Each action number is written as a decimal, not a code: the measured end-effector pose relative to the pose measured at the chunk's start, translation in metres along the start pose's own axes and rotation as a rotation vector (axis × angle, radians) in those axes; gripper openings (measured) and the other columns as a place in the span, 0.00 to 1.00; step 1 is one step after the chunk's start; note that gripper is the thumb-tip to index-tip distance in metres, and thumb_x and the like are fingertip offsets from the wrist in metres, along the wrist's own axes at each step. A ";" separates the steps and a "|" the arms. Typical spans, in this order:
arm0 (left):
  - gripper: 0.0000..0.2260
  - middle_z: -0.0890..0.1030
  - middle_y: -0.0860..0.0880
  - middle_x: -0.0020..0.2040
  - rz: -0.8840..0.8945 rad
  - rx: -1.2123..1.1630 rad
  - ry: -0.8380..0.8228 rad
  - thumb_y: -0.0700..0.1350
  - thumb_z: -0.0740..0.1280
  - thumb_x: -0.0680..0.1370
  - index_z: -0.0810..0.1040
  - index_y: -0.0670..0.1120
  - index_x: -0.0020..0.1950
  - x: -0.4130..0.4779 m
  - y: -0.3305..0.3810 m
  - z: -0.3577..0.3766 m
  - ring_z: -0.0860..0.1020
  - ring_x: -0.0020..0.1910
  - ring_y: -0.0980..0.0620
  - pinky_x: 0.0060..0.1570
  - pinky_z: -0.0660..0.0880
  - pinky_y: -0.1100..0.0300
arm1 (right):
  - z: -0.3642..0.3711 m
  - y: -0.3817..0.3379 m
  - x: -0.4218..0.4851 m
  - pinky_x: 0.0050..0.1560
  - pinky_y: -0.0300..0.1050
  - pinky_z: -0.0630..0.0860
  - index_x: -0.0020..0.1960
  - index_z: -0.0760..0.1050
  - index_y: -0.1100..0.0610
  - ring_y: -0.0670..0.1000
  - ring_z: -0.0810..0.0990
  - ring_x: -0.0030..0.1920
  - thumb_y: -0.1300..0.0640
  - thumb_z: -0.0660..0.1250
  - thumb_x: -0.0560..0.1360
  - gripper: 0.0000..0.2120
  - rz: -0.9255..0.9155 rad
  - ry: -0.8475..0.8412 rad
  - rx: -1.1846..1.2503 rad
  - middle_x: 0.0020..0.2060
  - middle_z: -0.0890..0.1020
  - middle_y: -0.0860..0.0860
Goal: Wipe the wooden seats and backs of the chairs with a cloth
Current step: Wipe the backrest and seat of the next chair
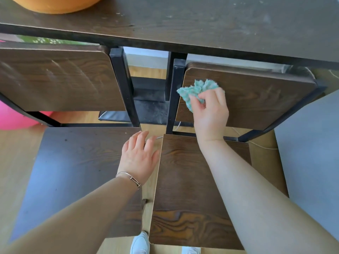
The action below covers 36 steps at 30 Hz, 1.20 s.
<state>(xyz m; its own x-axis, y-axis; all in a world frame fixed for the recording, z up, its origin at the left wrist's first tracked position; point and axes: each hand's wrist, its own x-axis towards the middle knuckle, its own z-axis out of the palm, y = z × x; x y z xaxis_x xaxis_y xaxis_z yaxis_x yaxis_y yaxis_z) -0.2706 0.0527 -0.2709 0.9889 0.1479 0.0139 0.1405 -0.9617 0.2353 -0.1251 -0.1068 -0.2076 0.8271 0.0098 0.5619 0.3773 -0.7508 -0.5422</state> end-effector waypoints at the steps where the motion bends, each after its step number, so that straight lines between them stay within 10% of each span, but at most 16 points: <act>1: 0.20 0.73 0.44 0.66 -0.003 0.002 -0.004 0.55 0.55 0.78 0.74 0.47 0.64 -0.001 -0.001 0.001 0.69 0.66 0.41 0.60 0.71 0.44 | 0.006 0.006 -0.012 0.38 0.39 0.78 0.41 0.75 0.59 0.48 0.78 0.46 0.54 0.73 0.75 0.10 0.058 -0.011 0.009 0.46 0.79 0.54; 12: 0.19 0.73 0.43 0.66 -0.011 0.030 -0.041 0.55 0.56 0.79 0.75 0.46 0.63 -0.020 -0.008 0.017 0.69 0.67 0.41 0.61 0.71 0.43 | 0.049 -0.002 -0.062 0.40 0.50 0.81 0.40 0.74 0.54 0.47 0.78 0.39 0.50 0.68 0.77 0.11 0.572 0.118 0.247 0.36 0.74 0.41; 30: 0.17 0.73 0.43 0.67 0.039 0.055 0.026 0.52 0.64 0.77 0.73 0.47 0.64 0.009 0.020 -0.005 0.70 0.66 0.40 0.61 0.70 0.43 | -0.036 -0.002 0.041 0.40 0.27 0.71 0.43 0.77 0.61 0.46 0.78 0.45 0.53 0.70 0.77 0.11 0.002 0.143 0.108 0.44 0.79 0.54; 36: 0.20 0.72 0.43 0.68 0.018 0.024 -0.025 0.53 0.60 0.78 0.73 0.46 0.66 0.016 0.030 0.010 0.68 0.67 0.40 0.62 0.69 0.43 | -0.011 0.029 -0.005 0.37 0.39 0.78 0.41 0.77 0.61 0.50 0.79 0.45 0.57 0.73 0.74 0.08 -0.048 -0.025 -0.002 0.45 0.79 0.55</act>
<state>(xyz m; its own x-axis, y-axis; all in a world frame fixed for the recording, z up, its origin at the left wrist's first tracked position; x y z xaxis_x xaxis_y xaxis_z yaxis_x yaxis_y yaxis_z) -0.2497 0.0235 -0.2730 0.9922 0.1245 -0.0066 0.1230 -0.9696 0.2116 -0.1228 -0.1365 -0.2193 0.8183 0.0621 0.5714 0.4157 -0.7505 -0.5138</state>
